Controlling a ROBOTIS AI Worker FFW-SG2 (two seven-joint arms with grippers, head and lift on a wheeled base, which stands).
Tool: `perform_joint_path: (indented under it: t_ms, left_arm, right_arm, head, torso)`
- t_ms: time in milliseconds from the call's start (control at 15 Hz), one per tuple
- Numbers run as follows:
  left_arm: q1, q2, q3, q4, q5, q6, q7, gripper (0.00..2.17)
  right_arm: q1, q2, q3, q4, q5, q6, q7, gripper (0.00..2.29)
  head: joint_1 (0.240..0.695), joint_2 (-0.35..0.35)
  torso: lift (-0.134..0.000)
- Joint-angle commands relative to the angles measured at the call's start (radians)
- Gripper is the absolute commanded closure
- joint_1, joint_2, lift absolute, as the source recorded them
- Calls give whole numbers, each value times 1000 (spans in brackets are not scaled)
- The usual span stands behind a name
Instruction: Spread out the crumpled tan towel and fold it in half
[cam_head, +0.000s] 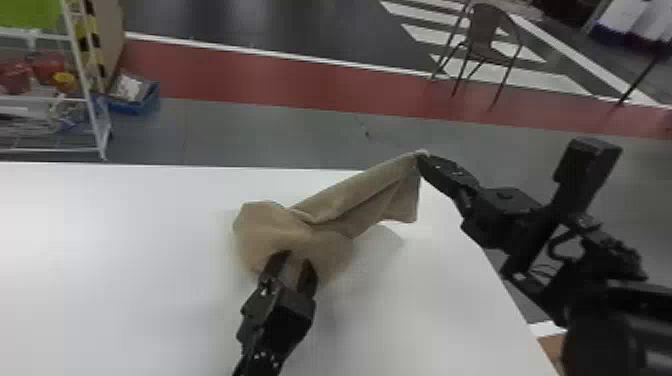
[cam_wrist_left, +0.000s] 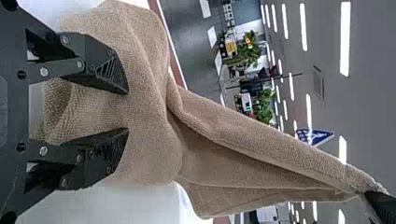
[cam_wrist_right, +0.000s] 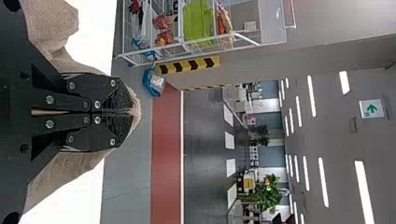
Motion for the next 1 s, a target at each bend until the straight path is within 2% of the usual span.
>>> perform_joint_path:
  t_ms: [0, 133, 200, 533, 800, 933]
  left_arm:
    - [7, -4, 1, -8, -9, 2, -18, 1730]
    - [13, -4, 10, -10, -12, 24, -40, 1841]
    - [14, -4, 13, -16, -12, 24, -51, 1858]
    - [37, -4, 25, -70, -14, 30, -88, 1983]
    - [93, -4, 80, -169, -32, 30, -86, 1983]
    - [126, -1, 136, -223, -31, 30, -84, 1983]
  right_arm:
    - [-3, 2, 0, 0, 0, -2, 0, 1538]
    - [-3, 2, 0, -1, -5, -2, 2, 1538]
    - [-4, 2, -10, 0, -23, -2, 2, 1538]
    - [6, 2, -10, -4, -26, -2, 5, 1538]
    - [6, 2, -40, -6, -28, -2, 11, 1538]
    - [3, 2, -73, -6, -62, -2, 11, 1538]
  head:
    - [695, -350]
    - [695, -350]
    - [695, -350]
    - [695, -350]
    - [695, -350]
    - [695, -350]
  torso:
    - [-122]
    - [-122]
    - [-122]
    - [-122]
    - [-122]
    - [-122]
